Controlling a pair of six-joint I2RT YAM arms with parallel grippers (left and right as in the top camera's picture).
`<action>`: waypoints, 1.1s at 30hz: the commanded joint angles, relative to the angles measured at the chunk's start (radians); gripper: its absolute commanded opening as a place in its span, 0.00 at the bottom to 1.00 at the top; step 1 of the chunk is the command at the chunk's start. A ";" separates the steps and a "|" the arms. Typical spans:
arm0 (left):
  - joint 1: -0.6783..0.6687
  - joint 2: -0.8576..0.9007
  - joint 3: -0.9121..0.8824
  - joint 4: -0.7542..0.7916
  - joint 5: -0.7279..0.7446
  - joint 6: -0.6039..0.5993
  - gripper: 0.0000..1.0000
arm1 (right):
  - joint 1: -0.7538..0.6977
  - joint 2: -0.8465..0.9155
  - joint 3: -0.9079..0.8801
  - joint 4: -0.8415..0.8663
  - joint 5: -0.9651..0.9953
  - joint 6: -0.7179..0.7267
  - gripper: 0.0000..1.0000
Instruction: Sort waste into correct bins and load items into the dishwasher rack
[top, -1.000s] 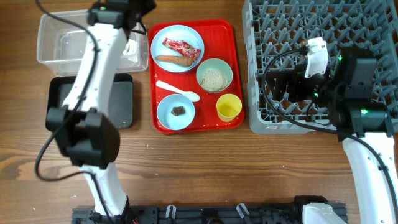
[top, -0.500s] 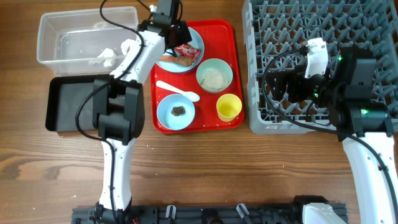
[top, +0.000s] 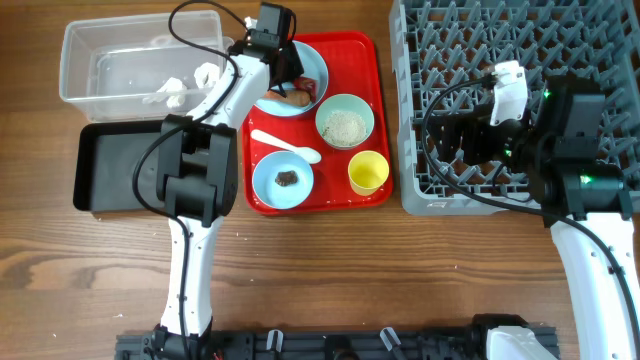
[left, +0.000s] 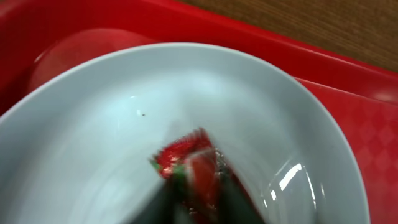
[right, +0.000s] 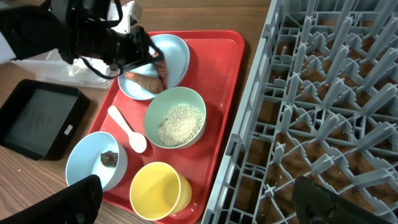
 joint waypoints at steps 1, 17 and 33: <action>-0.005 0.052 -0.006 -0.010 0.012 0.006 0.04 | 0.003 0.008 0.022 0.002 -0.017 0.005 0.99; 0.019 -0.095 0.004 0.009 0.016 0.114 0.04 | 0.003 0.008 0.022 0.002 -0.017 0.005 0.99; -0.024 -0.121 0.004 0.006 -0.116 0.518 0.04 | 0.003 0.008 0.022 -0.002 -0.017 0.010 0.99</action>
